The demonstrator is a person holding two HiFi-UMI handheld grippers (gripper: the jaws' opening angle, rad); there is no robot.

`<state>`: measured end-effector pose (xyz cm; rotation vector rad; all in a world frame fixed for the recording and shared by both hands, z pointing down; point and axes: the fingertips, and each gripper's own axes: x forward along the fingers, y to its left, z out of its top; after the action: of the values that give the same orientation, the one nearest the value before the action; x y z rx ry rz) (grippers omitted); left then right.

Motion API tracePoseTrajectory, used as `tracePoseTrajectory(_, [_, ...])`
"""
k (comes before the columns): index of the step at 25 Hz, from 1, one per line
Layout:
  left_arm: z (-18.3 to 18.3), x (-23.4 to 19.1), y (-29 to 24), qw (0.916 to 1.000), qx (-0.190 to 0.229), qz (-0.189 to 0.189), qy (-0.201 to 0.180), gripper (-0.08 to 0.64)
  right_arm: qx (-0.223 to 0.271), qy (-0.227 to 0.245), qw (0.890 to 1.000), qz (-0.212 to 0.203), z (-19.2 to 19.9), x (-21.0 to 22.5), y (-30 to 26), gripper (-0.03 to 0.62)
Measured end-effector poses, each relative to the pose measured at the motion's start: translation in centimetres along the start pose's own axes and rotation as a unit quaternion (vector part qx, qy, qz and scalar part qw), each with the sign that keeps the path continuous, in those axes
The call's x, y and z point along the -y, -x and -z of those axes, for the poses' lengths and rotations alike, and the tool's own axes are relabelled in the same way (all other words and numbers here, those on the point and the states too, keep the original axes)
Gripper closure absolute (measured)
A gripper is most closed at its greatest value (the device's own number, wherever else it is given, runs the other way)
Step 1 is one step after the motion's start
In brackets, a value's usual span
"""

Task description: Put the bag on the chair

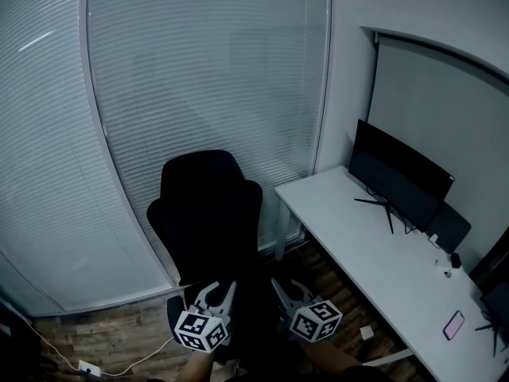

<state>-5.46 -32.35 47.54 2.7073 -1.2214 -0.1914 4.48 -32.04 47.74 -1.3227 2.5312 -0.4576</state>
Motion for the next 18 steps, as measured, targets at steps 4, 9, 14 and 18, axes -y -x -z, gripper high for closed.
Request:
tracePoseTrajectory(4, [-0.5,-3.8,-2.2,1.0000,-0.003,0.001,0.000,0.518,0.000,0.003,1.000,0.009,0.2,1.1,-4.1,0.538])
tracePoseTrajectory(9, [-0.8,-8.0,-5.1,0.9999,-0.010,0.006,-0.001,0.518,0.003,0.001,1.000,0.026,0.5,3.0,-8.6,0.538])
tracePoseTrajectory(14, [-0.1,-11.1,-7.9,0.9997,-0.022,0.011,0.002,0.518,0.003,0.002,0.999,0.046,1.1,5.3,-11.9,0.538])
tracePoseTrajectory(18, [1.0,-13.4,-10.2,0.9992,-0.037,0.011,0.006,0.518,-0.004,0.004,0.998,0.061,2.1,7.4,-14.2,0.538])
